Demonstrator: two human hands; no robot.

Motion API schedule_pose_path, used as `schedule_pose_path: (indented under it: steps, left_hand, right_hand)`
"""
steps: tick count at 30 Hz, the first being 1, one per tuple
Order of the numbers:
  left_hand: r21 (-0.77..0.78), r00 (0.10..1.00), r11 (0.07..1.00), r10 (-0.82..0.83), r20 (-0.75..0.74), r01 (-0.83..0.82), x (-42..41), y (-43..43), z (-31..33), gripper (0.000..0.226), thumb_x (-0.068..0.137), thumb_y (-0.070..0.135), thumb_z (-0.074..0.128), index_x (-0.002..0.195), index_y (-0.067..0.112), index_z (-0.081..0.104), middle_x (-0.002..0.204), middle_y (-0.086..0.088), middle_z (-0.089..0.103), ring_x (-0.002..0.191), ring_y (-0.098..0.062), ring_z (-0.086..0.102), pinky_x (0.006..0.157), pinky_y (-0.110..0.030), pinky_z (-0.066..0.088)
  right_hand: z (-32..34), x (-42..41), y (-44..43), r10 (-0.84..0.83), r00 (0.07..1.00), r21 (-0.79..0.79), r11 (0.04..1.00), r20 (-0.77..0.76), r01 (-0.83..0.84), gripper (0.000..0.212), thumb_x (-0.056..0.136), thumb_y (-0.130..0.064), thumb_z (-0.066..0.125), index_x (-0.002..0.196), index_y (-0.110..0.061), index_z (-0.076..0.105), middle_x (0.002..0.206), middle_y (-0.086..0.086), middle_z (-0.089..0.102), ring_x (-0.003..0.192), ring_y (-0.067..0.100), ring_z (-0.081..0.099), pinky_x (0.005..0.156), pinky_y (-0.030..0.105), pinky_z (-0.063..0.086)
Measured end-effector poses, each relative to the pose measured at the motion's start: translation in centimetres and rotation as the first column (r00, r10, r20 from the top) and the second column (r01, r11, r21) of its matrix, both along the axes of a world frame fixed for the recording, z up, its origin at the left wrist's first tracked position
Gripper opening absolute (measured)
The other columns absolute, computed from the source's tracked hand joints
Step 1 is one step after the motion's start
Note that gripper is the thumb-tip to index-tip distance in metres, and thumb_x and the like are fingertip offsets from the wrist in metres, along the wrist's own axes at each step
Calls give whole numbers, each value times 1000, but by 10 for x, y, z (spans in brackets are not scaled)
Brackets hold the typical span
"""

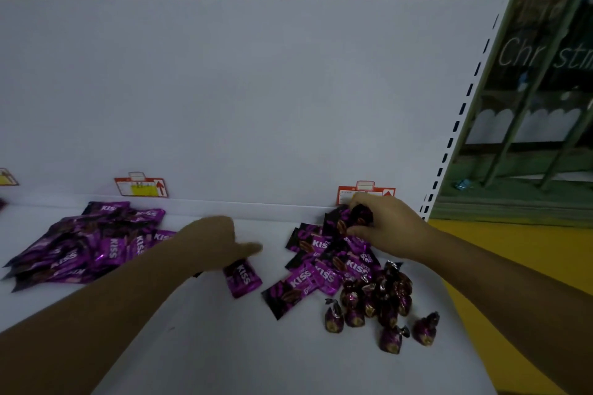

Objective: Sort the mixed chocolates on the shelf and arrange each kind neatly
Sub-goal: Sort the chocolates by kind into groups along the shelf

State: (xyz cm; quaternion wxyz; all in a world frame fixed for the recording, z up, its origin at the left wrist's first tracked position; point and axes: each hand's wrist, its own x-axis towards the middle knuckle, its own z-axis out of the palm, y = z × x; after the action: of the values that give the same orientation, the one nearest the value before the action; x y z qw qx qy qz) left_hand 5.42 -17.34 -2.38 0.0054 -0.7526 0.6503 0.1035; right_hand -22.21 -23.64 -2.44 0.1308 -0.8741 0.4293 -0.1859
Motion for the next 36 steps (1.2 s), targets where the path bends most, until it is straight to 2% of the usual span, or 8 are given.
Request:
schedule_pose_path:
  steps: [3, 9, 15, 20, 24, 27, 30, 36]
  left_hand:
    - [59, 999, 998, 1, 41, -4, -2, 9, -9, 50, 77, 63, 57, 94, 17, 46, 88, 0, 50, 79, -14, 45, 64, -25, 37]
    - [24, 995, 999, -25, -100, 27, -2, 2, -18, 61, 76, 46, 67, 126, 18, 45, 124, -3, 52, 101, -14, 47, 82, -21, 38]
    - [-104, 972, 991, -106, -209, 85, -6, 6, -11, 39, 74, 34, 68, 110, 24, 56, 100, 6, 53, 88, -10, 49, 75, -21, 39]
    - [-124, 910, 979, -197, -364, 163, -32, 25, -7, 26, 72, 25, 67, 92, 23, 50, 87, 1, 60, 78, -16, 55, 68, -29, 47]
    - [-24, 965, 980, -201, -166, 199, -53, 35, -19, 47, 69, 60, 67, 94, 28, 45, 87, 8, 56, 79, -11, 53, 69, -25, 47]
    - [-50, 969, 982, -190, -155, 185, -53, 36, -22, 41, 71, 59, 66, 92, 30, 46, 87, 11, 54, 82, -9, 53, 67, -20, 43]
    - [-146, 945, 979, -178, -275, 142, -47, 41, -26, 31, 74, 47, 69, 87, 28, 48, 82, 10, 57, 74, -8, 53, 65, -22, 45]
    - [-430, 938, 903, -160, -309, 13, -47, 59, -48, 27, 75, 32, 67, 95, 29, 48, 83, 12, 58, 74, -8, 57, 69, -21, 47]
  right_hand:
    - [-1, 1, -2, 5, 1000, 21, 1000, 8, -5, 24, 84, -23, 69, 100, -24, 52, 103, -1, 63, 91, 14, 55, 77, 23, 43]
    - [4, -1, 0, 22, 995, 41, 999, 102, -26, 23, 87, -19, 65, 95, -27, 46, 96, -6, 57, 88, 16, 57, 74, 23, 43]
    - [9, -13, 2, -58, 923, 207, 978, 380, -23, 28, 85, -8, 66, 91, -29, 48, 107, -13, 57, 96, 6, 58, 82, 22, 50]
    - [7, -20, 4, -119, 886, 334, 941, 448, -42, 42, 82, -10, 70, 116, -28, 52, 117, -15, 55, 106, 4, 55, 90, 21, 47]
    - [5, -19, 6, -124, 864, 384, 920, 488, -85, 33, 81, -9, 71, 108, -25, 61, 105, -8, 63, 94, 4, 61, 81, 17, 49]
    - [5, -19, 6, -132, 836, 405, 907, 532, -114, 28, 83, -4, 68, 101, -25, 61, 98, -6, 63, 91, 10, 61, 80, 19, 50]
    - [11, -15, 6, -141, 800, 427, 891, 583, -154, 25, 86, -2, 64, 100, -21, 59, 97, -7, 58, 86, 7, 57, 77, 14, 50]
    - [26, 2, 4, -50, 769, 410, 867, 637, -283, 13, 88, 0, 59, 95, -9, 63, 86, 8, 61, 82, 18, 59, 80, 30, 52]
